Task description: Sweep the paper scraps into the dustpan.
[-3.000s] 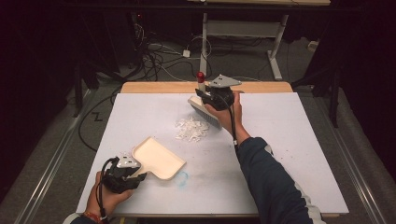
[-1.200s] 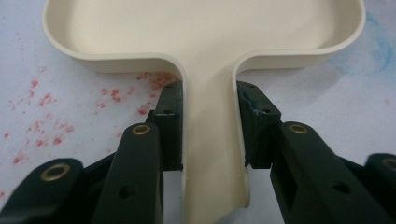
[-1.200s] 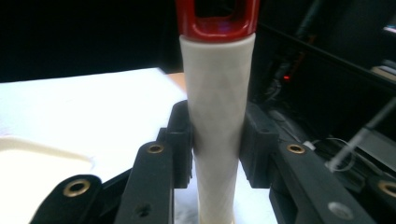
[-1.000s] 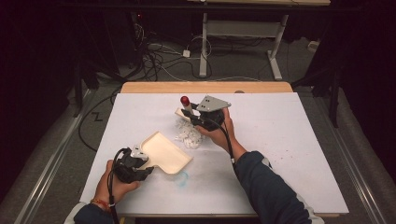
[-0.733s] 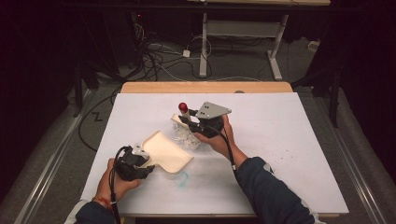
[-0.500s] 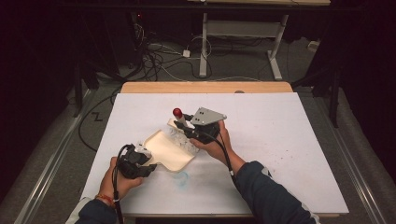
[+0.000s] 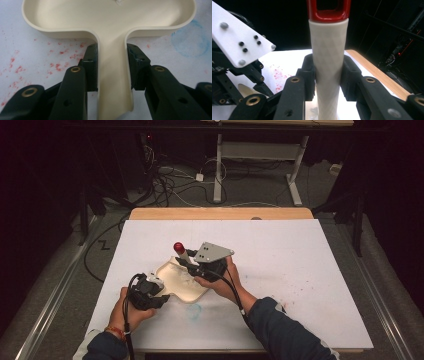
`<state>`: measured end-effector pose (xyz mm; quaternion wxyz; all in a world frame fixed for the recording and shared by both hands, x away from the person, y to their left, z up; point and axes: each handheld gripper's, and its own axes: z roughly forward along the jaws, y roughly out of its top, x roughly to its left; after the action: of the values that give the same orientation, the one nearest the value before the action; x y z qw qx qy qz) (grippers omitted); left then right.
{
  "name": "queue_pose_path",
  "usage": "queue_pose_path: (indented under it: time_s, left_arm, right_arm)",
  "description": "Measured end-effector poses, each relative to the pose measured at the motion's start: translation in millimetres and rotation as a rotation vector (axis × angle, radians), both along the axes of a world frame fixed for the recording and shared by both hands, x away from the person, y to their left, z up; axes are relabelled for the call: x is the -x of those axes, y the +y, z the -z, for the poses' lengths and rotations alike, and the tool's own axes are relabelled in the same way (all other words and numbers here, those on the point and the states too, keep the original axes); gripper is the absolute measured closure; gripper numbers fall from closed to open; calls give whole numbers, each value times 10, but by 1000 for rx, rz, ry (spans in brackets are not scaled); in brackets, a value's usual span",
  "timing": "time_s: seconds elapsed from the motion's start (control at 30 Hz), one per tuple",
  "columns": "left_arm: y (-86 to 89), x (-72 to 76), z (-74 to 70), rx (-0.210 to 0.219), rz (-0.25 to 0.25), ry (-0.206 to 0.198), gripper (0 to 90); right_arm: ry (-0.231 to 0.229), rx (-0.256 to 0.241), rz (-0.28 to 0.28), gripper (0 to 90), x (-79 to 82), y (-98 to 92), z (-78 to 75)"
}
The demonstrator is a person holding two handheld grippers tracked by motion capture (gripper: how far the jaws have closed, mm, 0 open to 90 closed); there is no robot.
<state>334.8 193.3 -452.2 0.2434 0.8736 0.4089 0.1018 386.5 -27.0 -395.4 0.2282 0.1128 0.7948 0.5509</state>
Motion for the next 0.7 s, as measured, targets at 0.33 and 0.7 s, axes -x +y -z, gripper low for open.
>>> queue_pose_path:
  time_s: [0.33, 0.7]
  left_arm:
    - [1, 17, 6, -7, 2, -1, 633]
    - [24, 54, 20, -21, 10, 3, 634]
  right_arm:
    - [-7, -22, -14, 701, 51, -40, -103]
    - [-27, -84, 25, 701, 18, -199, -331]
